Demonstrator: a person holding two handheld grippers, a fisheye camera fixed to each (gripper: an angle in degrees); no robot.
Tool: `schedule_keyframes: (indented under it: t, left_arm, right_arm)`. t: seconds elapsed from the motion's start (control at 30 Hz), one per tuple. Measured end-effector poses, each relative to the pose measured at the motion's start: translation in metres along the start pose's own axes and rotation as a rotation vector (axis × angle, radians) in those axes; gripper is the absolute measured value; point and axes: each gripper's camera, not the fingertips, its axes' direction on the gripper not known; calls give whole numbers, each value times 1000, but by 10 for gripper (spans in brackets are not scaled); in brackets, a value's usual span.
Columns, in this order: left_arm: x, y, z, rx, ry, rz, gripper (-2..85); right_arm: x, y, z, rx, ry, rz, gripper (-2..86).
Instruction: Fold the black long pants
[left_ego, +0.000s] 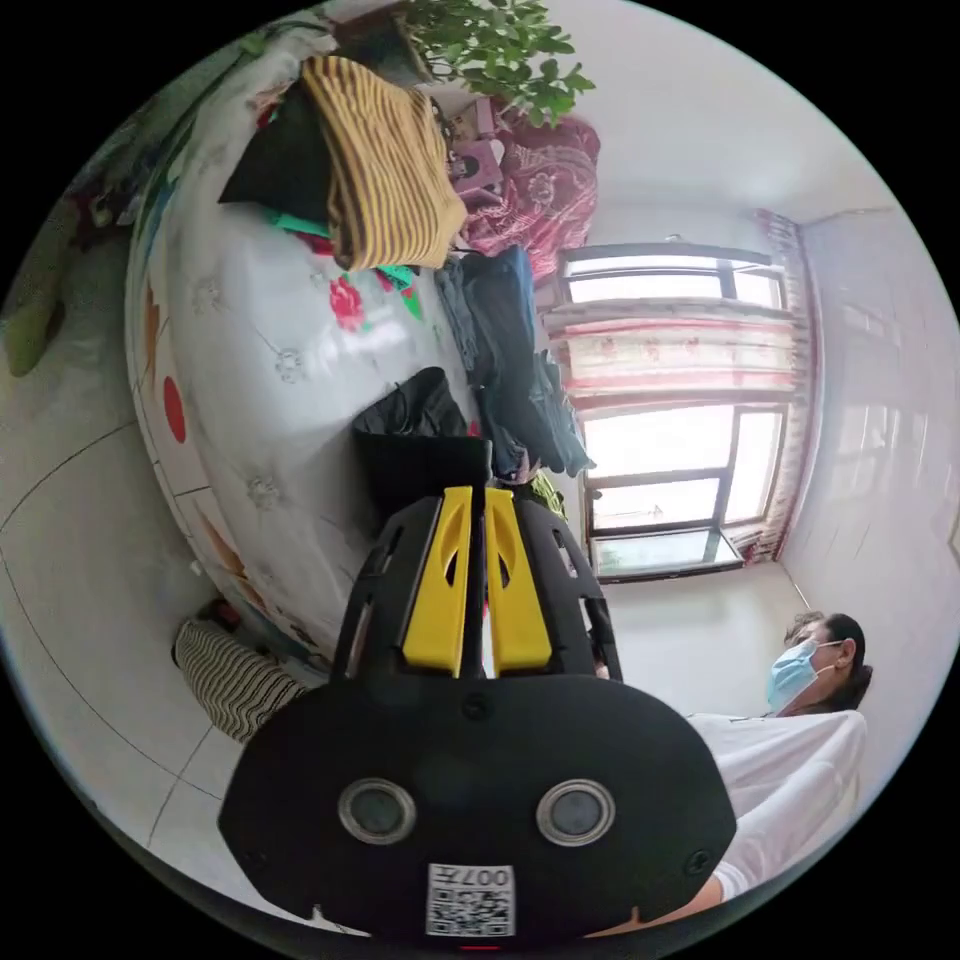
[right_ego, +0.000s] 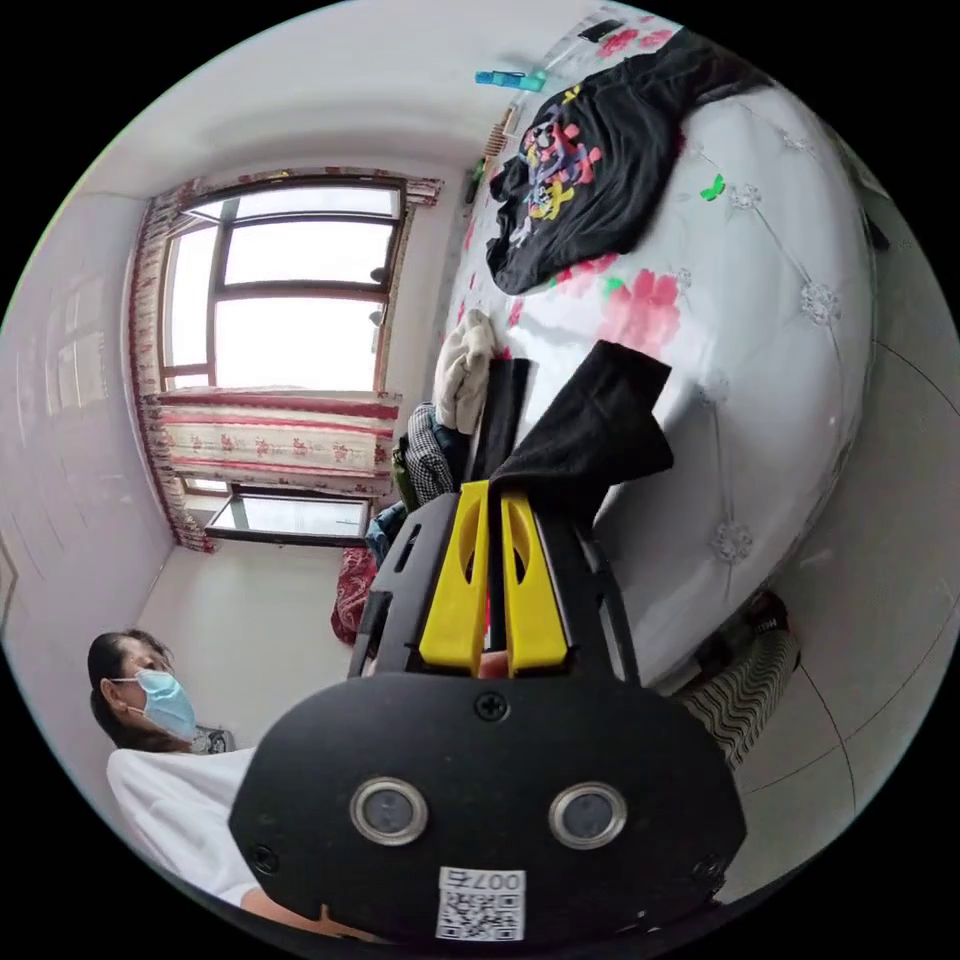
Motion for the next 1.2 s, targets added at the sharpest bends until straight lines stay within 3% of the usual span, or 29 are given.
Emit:
schedule_keyframes:
  t: [0.1, 0.33, 0.5, 0.6, 0.7, 0.73, 0.8, 0.87, 0.97, 1.03, 1.2]
  left_arm:
    - [34, -18, 21, 22, 69, 87, -3]
    - [24, -5, 31, 176, 86, -58, -4]
    - [42, -23, 69, 216, 73, -81, -5]
    - [51, -51, 118, 232, 59, -103, -8]
    - [46, -87, 173, 469, 138, -114, -9]
    - [45, -112, 205, 483, 63, -73, -9]
    - [39, -143, 268, 362, -121, -78, -8]
    - [37, -153, 336, 184, -172, -28, -5]
    - [53, -131, 423, -71, -208, 241, 22]
    - [60, -99, 481, -336, -395, 468, 61]
    - [60, -33, 571, -659, -710, 879, 96]
  right_arm:
    - [-35, -5, 12, 23, -67, -72, -3]
    - [-60, 14, 18, 197, -150, -41, -2]
    - [-115, -6, 62, 205, -128, -84, -1]
    - [-151, -36, 115, 216, -76, -31, 2]
    - [-185, -81, 199, 262, 133, 29, 11]
    - [-194, -104, 248, 246, 213, 6, 17]
    - [-190, -138, 333, 126, 246, -65, 28]
    - [-172, -159, 420, -31, 334, -89, 40]
    - [-170, -155, 471, -126, 421, -191, 54]
    - [-175, -146, 488, -179, 515, -305, 62]
    - [-188, -138, 513, -340, 676, -525, 81]
